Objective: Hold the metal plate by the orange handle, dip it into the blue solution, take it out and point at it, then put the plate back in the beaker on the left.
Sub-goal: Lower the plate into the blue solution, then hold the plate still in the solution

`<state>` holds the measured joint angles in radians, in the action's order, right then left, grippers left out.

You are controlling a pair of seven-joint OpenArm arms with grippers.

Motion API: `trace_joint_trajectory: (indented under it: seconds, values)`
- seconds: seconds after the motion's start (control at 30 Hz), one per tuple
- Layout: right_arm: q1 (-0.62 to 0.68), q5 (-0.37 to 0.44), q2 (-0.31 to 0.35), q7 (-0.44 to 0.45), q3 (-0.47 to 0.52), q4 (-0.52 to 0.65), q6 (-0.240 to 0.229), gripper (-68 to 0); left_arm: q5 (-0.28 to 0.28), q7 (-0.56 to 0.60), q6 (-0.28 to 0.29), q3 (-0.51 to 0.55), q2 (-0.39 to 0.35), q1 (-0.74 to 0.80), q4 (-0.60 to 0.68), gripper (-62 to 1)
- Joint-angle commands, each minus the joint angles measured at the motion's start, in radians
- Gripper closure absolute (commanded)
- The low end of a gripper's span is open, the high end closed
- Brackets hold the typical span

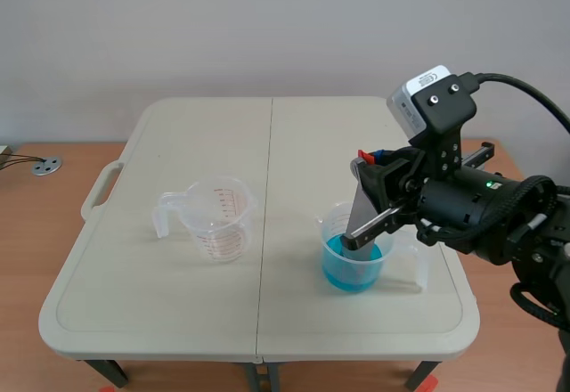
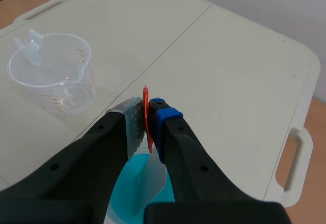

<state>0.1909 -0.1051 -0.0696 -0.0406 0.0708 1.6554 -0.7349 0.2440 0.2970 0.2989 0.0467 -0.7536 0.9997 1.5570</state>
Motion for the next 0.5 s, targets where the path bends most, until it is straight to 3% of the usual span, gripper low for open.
trace_joint_trajectory:
  seconds: [0.0,0.47]
  values:
    - [-0.003,-0.005,0.009,-0.005,-0.003,-0.008,-0.011,-1.3,0.007,0.013,0.002,0.002,0.005,-0.003,0.015,-2.6]
    - [-0.003,-0.005,0.034,0.011,-0.003,-0.014,-0.011,-1.3,0.007,0.014,0.003,0.002,0.005,-0.003,0.015,-2.6]
